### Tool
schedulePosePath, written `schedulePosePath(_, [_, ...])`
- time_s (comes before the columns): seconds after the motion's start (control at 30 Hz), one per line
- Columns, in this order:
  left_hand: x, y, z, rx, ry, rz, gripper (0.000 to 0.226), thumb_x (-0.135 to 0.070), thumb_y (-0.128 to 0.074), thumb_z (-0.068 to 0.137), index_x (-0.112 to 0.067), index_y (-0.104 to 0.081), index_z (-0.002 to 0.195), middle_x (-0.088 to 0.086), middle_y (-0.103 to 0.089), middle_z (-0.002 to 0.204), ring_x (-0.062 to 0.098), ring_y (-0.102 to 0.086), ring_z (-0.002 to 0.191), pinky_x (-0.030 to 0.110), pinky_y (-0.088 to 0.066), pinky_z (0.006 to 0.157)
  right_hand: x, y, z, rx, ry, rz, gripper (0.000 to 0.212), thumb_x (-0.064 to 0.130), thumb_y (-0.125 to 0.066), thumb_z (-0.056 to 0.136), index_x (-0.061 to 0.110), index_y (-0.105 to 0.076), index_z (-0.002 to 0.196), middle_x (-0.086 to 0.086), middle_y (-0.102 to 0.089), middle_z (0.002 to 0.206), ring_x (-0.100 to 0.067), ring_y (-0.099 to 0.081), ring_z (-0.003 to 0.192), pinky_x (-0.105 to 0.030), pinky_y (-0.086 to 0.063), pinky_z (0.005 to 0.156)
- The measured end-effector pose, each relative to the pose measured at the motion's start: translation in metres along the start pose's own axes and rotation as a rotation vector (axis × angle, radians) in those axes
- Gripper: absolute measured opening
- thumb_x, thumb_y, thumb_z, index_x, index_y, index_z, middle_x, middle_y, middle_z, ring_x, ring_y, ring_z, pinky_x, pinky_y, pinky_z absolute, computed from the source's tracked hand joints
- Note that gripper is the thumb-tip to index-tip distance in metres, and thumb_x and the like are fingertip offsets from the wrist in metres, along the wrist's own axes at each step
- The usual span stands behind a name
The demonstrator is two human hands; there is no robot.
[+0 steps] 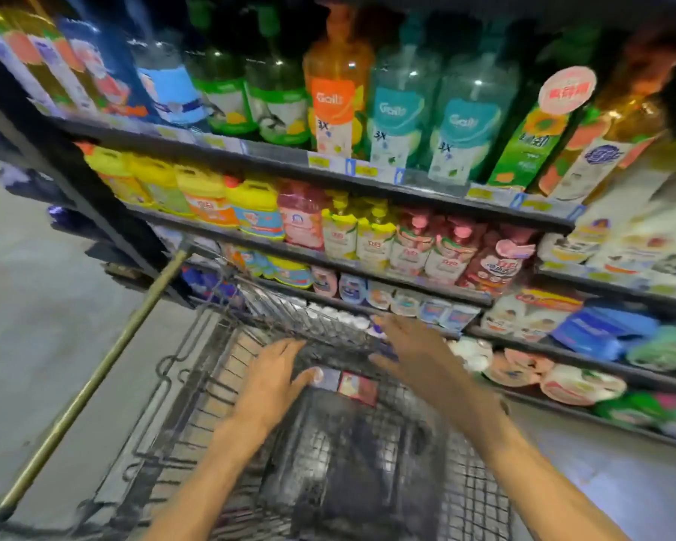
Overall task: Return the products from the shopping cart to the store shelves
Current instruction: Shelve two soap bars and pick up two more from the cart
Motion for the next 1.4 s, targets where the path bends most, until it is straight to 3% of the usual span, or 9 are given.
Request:
schedulePosePath(0.27, [0.077, -0.14, 0.066, 0.291, 0.079, -0.074, 0.047, -0.044, -0.052, 0.1, -0.018, -0.055, 0.139, 0.01, -0.06, 0.134, 0.032, -0.056, 0.123, 0.039, -0.046, 0.099, -0.022, -0.138, 0.016, 0.249, -0.294, 0.1, 0.061, 0.052, -0.045, 0.096, 0.029, -0.031, 0.151, -0.002, -0.05, 0.14, -0.029, -0.051, 0.126, -0.038, -0.045, 0.098])
schedulePosePath(0.4, [0.096, -0.208, 0.085, 0.325, 0.167, -0.163, 0.033, -0.036, -0.072, 0.084, -0.007, -0.071, 0.1, 0.016, -0.071, 0.091, 0.037, -0.07, 0.083, 0.037, -0.055, 0.067, -0.025, -0.184, 0.016, 0.335, -0.369, 0.06, 0.066, 0.064, -0.03, 0.095, 0.029, -0.029, 0.151, 0.001, -0.049, 0.139, -0.025, -0.052, 0.126, -0.036, -0.044, 0.097])
schedulePosePath(0.47, [0.11, -0.257, 0.099, 0.312, 0.226, -0.181, 0.033, -0.033, -0.069, 0.091, -0.006, -0.065, 0.11, 0.015, -0.068, 0.106, 0.034, -0.065, 0.099, 0.039, -0.053, 0.081, -0.034, -0.23, 0.022, 0.369, -0.402, 0.081, 0.072, 0.069, -0.019, 0.093, 0.029, -0.028, 0.152, 0.0, -0.049, 0.141, -0.023, -0.05, 0.131, -0.035, -0.044, 0.101])
schedulePosePath(0.7, [0.12, -0.343, 0.13, 0.287, 0.419, -0.277, 0.105, -0.065, -0.057, 0.089, 0.003, -0.011, 0.155, 0.023, -0.029, 0.157, 0.036, -0.034, 0.144, 0.045, -0.038, 0.115, -0.053, -0.292, 0.019, 0.438, -0.479, 0.185, 0.068, 0.062, -0.033, 0.098, 0.046, 0.002, 0.154, 0.0, -0.023, 0.163, -0.02, -0.026, 0.149, -0.036, -0.023, 0.119])
schedulePosePath(0.83, [0.127, -0.376, 0.138, 0.241, 0.474, -0.253, 0.109, -0.07, -0.064, 0.08, 0.001, -0.02, 0.149, 0.022, -0.036, 0.15, 0.037, -0.037, 0.138, 0.052, -0.042, 0.11, -0.063, -0.316, 0.012, 0.5, -0.535, 0.27, 0.065, 0.063, -0.03, 0.098, 0.051, 0.004, 0.152, 0.004, -0.013, 0.165, -0.016, -0.017, 0.151, -0.036, -0.014, 0.121])
schedulePosePath(1.0, [0.124, -0.375, 0.136, 0.14, 0.531, -0.256, 0.085, -0.055, -0.081, 0.073, -0.004, -0.039, 0.126, 0.013, -0.05, 0.127, 0.031, -0.049, 0.12, 0.045, -0.052, 0.094, -0.067, -0.315, 0.005, 0.499, -0.579, 0.32, 0.062, 0.061, -0.031, 0.099, 0.043, -0.009, 0.154, 0.005, -0.016, 0.164, -0.016, -0.015, 0.152, -0.035, -0.014, 0.121])
schedulePosePath(1.17, [0.133, -0.354, 0.132, 0.096, 0.581, -0.399, 0.042, -0.025, -0.079, 0.082, -0.016, -0.049, 0.109, 0.007, -0.064, 0.105, 0.033, -0.064, 0.096, 0.039, -0.047, 0.069, -0.077, -0.298, 0.004, 0.369, -0.651, 0.446, 0.057, 0.064, -0.039, 0.096, 0.041, -0.033, 0.148, 0.008, -0.041, 0.153, -0.012, -0.04, 0.139, -0.035, -0.037, 0.113])
schedulePosePath(1.27, [0.143, -0.337, 0.128, 0.156, 0.489, -0.328, 0.038, -0.033, -0.082, 0.078, -0.023, -0.067, 0.111, 0.004, -0.071, 0.1, 0.03, -0.068, 0.097, 0.037, -0.051, 0.073, -0.083, -0.295, 0.017, 0.284, -0.685, 0.549, 0.048, 0.053, -0.049, 0.097, 0.034, -0.047, 0.141, 0.013, -0.056, 0.13, -0.007, -0.055, 0.117, -0.02, -0.04, 0.092])
schedulePosePath(1.4, [0.149, -0.314, 0.114, 0.138, 0.454, -0.33, 0.03, -0.052, -0.081, 0.076, -0.029, -0.066, 0.089, -0.003, -0.07, 0.08, 0.025, -0.07, 0.08, 0.039, -0.056, 0.069, -0.1, -0.337, 0.043, 0.187, -0.813, 0.719, 0.046, 0.062, -0.057, 0.09, 0.027, -0.064, 0.119, 0.019, -0.065, 0.107, -0.007, -0.064, 0.101, -0.021, -0.048, 0.086])
Point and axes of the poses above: each hand's wrist, its own z-axis towards the middle knuckle, its own y-axis out of the back of the hand, x = y × z, the point moved 3 cm from there along z, towards the middle knuckle
